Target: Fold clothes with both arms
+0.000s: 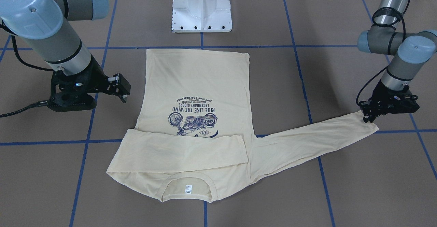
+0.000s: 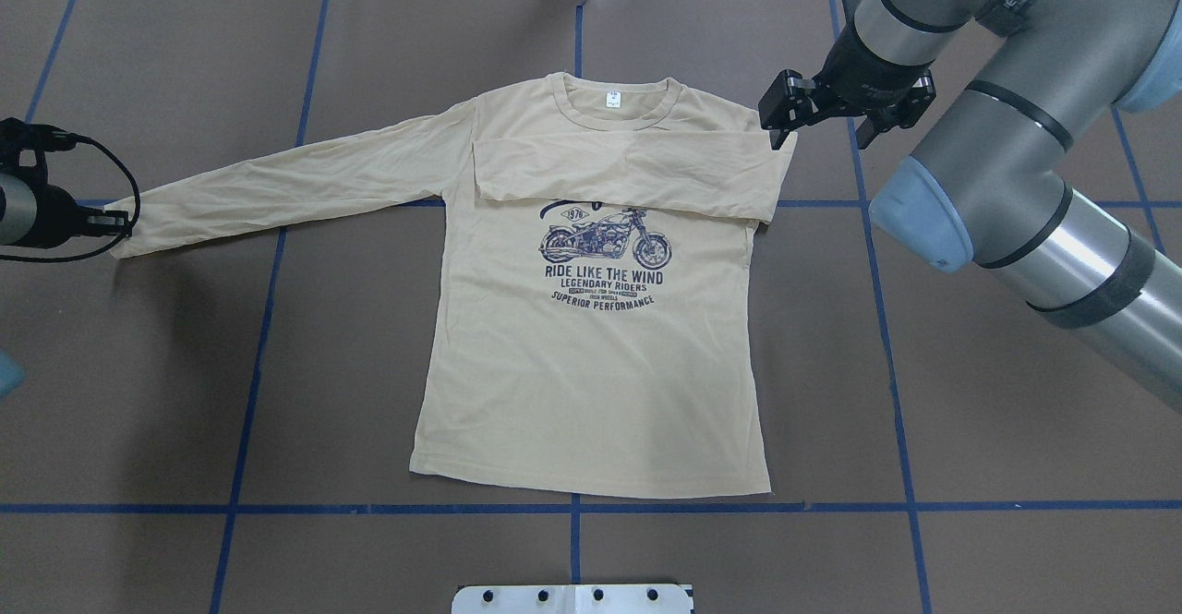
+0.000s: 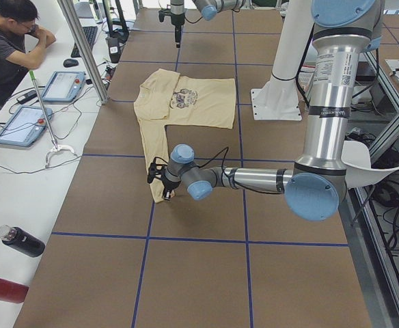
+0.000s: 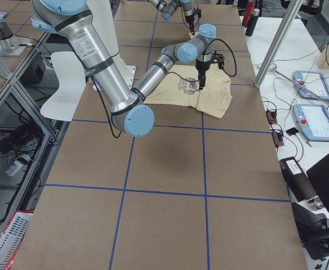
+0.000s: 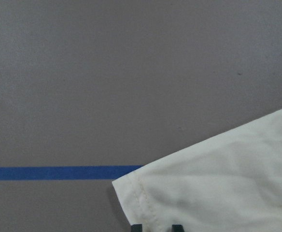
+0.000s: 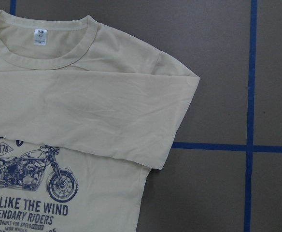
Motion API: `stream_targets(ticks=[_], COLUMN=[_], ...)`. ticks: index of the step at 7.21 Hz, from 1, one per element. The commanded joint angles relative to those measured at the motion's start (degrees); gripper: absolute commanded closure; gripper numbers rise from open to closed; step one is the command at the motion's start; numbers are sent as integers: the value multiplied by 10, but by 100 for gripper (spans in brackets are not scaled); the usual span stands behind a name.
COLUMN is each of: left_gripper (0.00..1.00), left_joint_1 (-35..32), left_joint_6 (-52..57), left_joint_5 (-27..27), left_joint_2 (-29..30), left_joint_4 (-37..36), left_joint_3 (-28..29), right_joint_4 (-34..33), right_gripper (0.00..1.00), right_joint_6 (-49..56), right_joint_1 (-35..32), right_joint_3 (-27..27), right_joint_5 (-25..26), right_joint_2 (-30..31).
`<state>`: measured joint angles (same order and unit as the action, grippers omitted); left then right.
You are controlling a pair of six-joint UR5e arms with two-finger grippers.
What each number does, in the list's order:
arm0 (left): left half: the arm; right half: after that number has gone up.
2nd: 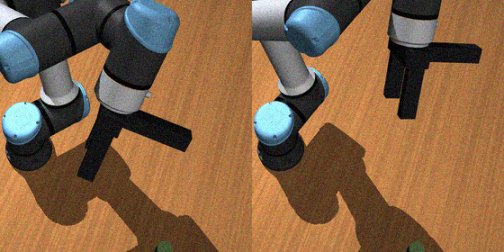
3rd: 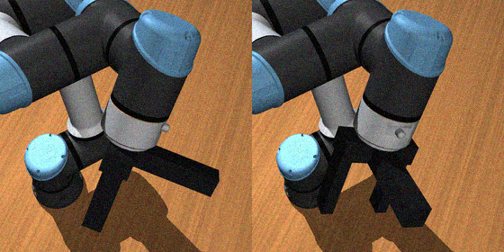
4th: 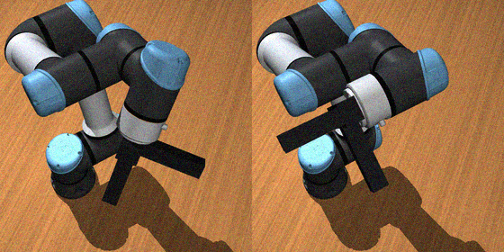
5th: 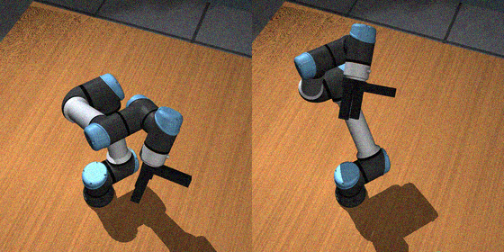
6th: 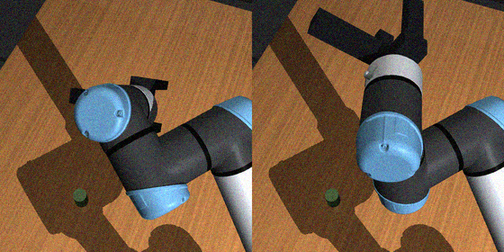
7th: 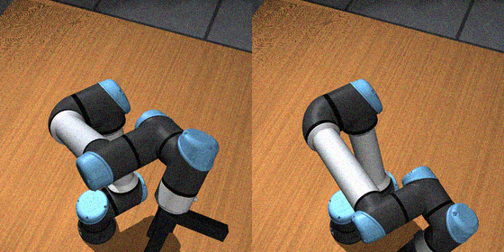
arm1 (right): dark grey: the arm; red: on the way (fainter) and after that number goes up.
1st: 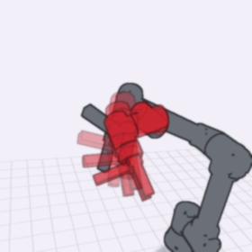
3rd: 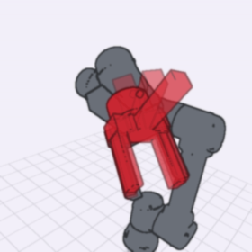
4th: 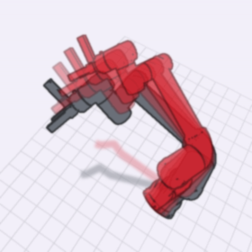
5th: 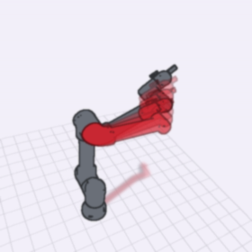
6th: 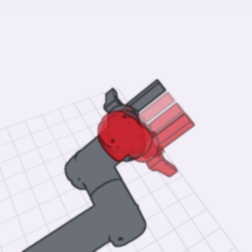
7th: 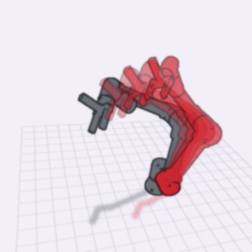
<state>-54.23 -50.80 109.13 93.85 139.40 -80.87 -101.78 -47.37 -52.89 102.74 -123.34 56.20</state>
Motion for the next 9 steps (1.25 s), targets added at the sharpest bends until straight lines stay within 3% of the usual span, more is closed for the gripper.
stream_targets(ticks=[1, 3, 9], left_gripper=[63, 61, 65], left_joint_1=[0, 0, 0], left_joint_6=[0, 0, -1], left_joint_5=[-1, -8, -9], left_joint_2=[-5, -9, -2], left_joint_4=[0, -1, -3], left_joint_3=[-2, 0, 0], right_joint_4=[-1, -1, -1], right_gripper=[0, 0, 0], right_joint_6=[-1, -1, -1], right_joint_1=[0, 0, 0], right_joint_3=[1, 1, 1], right_joint_5=[0, 0, -1], right_joint_2=[1, 1, 4])
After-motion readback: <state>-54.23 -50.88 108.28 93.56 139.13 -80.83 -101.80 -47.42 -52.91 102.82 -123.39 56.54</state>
